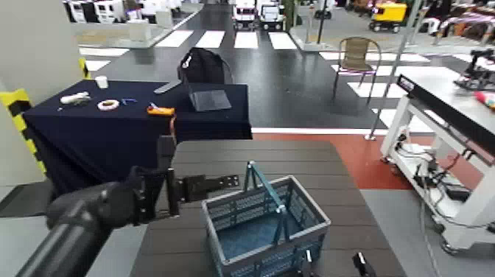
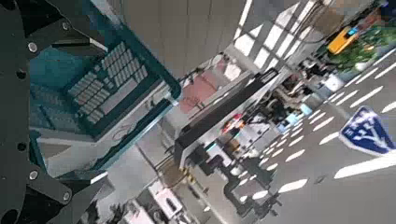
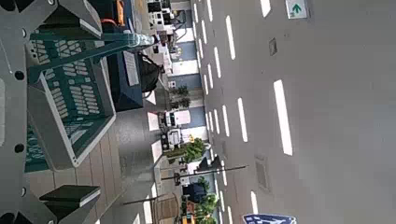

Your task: Place the crate on the table.

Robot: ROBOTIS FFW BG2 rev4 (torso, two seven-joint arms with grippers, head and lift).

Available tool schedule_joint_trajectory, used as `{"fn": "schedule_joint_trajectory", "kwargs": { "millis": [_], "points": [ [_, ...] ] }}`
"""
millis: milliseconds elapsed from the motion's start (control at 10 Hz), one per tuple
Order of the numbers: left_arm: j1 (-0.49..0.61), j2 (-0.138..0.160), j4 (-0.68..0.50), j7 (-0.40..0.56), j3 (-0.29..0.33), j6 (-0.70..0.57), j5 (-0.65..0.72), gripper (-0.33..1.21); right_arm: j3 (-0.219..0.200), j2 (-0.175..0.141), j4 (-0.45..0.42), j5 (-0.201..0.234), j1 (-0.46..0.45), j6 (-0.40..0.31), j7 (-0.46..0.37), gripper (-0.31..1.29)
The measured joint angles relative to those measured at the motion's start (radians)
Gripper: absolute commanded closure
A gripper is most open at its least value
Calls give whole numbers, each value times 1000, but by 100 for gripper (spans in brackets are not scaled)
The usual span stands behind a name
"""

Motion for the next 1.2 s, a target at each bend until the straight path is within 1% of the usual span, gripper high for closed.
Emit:
{"fn": "schedule_joint_trajectory", "kwargs": {
  "millis": [200,300,400,500,700,900,1200],
  "points": [
    [121,20,-168,79,76,21,0,17,-6,1,-3,2,3,1,0,13],
    [192,27,-260,150,108,4,2,13,-8,1,-4,3,4,1,0,13],
    [272,31,-351,235,137,-46,2,13,-10,2,-4,4,5,2,0,13],
    [345,28,-417,285,160,-121,-5,13,-14,4,-5,5,6,2,0,13],
    [450,15,-468,291,165,-329,-64,12,-20,5,-7,7,9,0,0,13],
    [537,-3,-476,322,156,-530,-140,11,-25,6,-7,8,10,-3,0,13],
    [662,-53,-478,400,161,-787,-319,11,-34,8,-10,19,15,-4,0,13]
  ]
}}
